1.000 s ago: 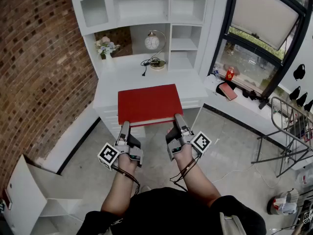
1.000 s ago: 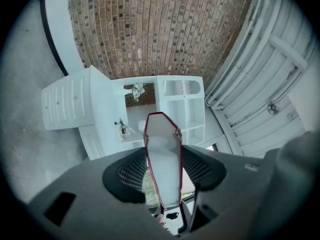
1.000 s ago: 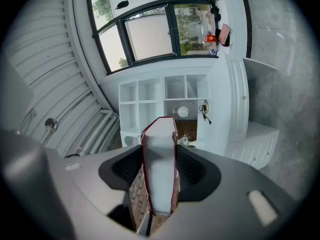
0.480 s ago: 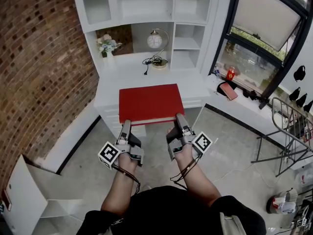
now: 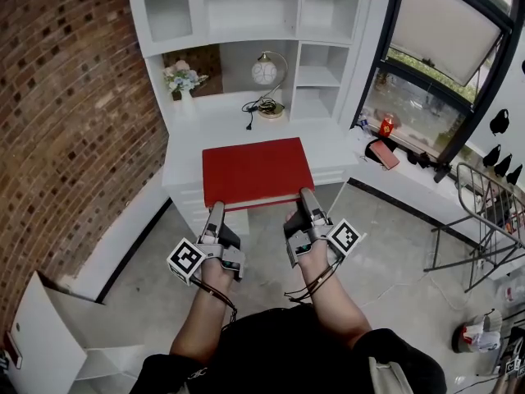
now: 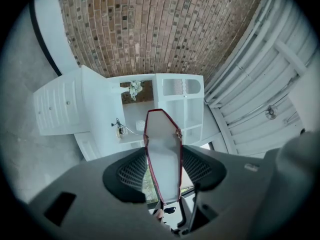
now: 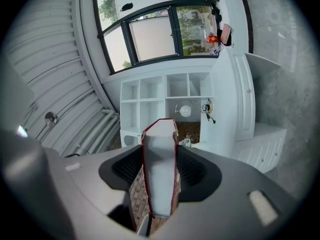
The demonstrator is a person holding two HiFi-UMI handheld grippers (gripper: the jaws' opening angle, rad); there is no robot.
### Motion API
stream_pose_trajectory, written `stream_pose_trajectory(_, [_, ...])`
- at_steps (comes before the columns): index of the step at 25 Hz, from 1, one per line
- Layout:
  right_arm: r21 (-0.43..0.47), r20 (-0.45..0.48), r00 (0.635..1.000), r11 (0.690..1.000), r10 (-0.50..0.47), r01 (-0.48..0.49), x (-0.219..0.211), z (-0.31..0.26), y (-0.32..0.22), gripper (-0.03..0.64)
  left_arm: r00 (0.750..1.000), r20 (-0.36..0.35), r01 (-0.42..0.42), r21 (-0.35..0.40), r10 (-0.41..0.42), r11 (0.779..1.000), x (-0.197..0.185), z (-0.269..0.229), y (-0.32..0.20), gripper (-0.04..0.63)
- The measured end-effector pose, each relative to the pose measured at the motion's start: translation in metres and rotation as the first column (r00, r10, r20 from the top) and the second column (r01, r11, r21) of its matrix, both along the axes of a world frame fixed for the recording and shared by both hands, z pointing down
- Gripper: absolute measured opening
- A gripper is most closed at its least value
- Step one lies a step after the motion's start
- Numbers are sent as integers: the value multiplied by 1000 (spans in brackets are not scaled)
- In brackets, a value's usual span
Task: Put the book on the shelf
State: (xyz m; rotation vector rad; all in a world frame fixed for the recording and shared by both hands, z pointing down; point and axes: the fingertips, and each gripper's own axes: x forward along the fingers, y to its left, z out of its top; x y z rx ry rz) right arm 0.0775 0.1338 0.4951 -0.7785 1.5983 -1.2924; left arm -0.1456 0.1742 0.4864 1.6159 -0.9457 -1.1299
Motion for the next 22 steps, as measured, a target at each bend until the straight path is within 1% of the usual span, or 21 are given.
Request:
stream_pose_trajectory(3, [5, -2, 1000, 1000, 6, -6, -10, 0, -3, 222, 1000, 14, -4, 1, 4, 1000, -12, 6, -4, 225])
stream_pose_trajectory(7, [-6, -3, 1000, 1000, 7, -7, -23, 4, -10, 222, 1000, 10, -5, -12, 5, 1000, -25, 13, -13, 225])
stream_pose_trajectory(12, [-10, -3, 1000, 1000, 13, -13, -27, 13, -27, 222, 1000, 3, -17, -2, 17, 1000, -28, 11, -29, 225])
stream_pose_trajectory(15, [3, -7, 1000, 1000, 2, -2, -31, 15, -47, 222, 1000, 3, -12, -3, 12, 1000, -32, 16, -45, 225])
stream_pose_trajectory(18, [4, -4, 1000, 1000, -9, 9, -35, 18, -75, 222, 1000, 19, 3, -8, -3, 1000, -37, 24, -70, 225])
stream_pose_trajectory(20, [9, 5, 1000, 1000, -16, 16, -38, 16, -97, 222, 1000, 7, 9, 0, -9, 1000, -36, 20, -88, 225])
stream_pose_trajectory(22, [9, 5, 1000, 1000, -29, 28, -40, 17, -121, 222, 1000, 10, 18, 6, -18, 1000, -37, 18, -109, 225])
